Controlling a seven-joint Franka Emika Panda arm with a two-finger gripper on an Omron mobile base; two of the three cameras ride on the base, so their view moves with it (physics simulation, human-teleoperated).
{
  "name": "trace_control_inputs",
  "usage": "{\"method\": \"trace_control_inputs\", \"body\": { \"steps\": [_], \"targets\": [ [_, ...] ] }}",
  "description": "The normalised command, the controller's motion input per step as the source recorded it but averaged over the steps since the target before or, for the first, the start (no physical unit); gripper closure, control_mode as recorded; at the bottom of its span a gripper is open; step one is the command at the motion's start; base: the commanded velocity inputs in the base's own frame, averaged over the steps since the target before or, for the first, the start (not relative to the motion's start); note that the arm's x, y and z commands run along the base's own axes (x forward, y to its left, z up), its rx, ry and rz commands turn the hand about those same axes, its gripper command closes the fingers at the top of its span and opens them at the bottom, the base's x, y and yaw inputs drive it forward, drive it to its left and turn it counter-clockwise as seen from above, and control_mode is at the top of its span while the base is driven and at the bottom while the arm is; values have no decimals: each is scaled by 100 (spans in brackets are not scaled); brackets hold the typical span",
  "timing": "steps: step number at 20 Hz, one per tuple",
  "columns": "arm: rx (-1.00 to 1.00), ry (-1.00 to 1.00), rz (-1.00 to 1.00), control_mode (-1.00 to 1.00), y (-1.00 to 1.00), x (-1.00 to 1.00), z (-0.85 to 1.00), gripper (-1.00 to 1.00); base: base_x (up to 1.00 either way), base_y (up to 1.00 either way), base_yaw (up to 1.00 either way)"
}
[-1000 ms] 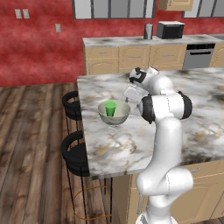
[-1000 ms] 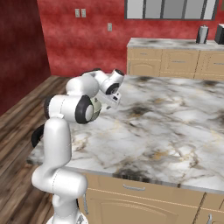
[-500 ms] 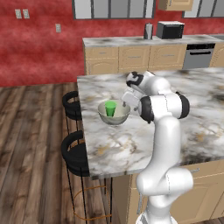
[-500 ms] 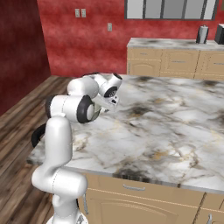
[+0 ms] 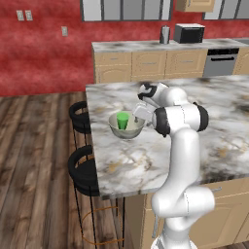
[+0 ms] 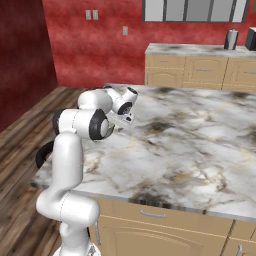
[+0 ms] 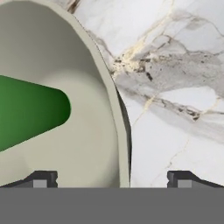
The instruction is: Place the cup inside the bowl on the dining table and move the bowl to any counter.
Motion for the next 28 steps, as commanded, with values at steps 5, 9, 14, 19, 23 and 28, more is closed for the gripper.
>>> {"method": "trace_control_inputs", "body": {
  "steps": [5, 9, 14, 19, 23, 28],
  "targets": [
    [0, 0, 2, -100, 8, 0, -2, -100, 0, 0, 0],
    [0, 0, 0, -100, 0, 0, 0, 100, 0, 0, 0],
    [0, 0, 0, -100, 0, 0, 0, 100, 0, 0, 0],
    [0, 0, 0, -100, 0, 0, 0, 100, 0, 0, 0],
    [2, 0, 0, -100, 0, -16, 8, 100, 0, 0, 0],
    [12, -2, 2, -100, -5, -44, 48, 100, 0, 0, 0]
  ]
}}
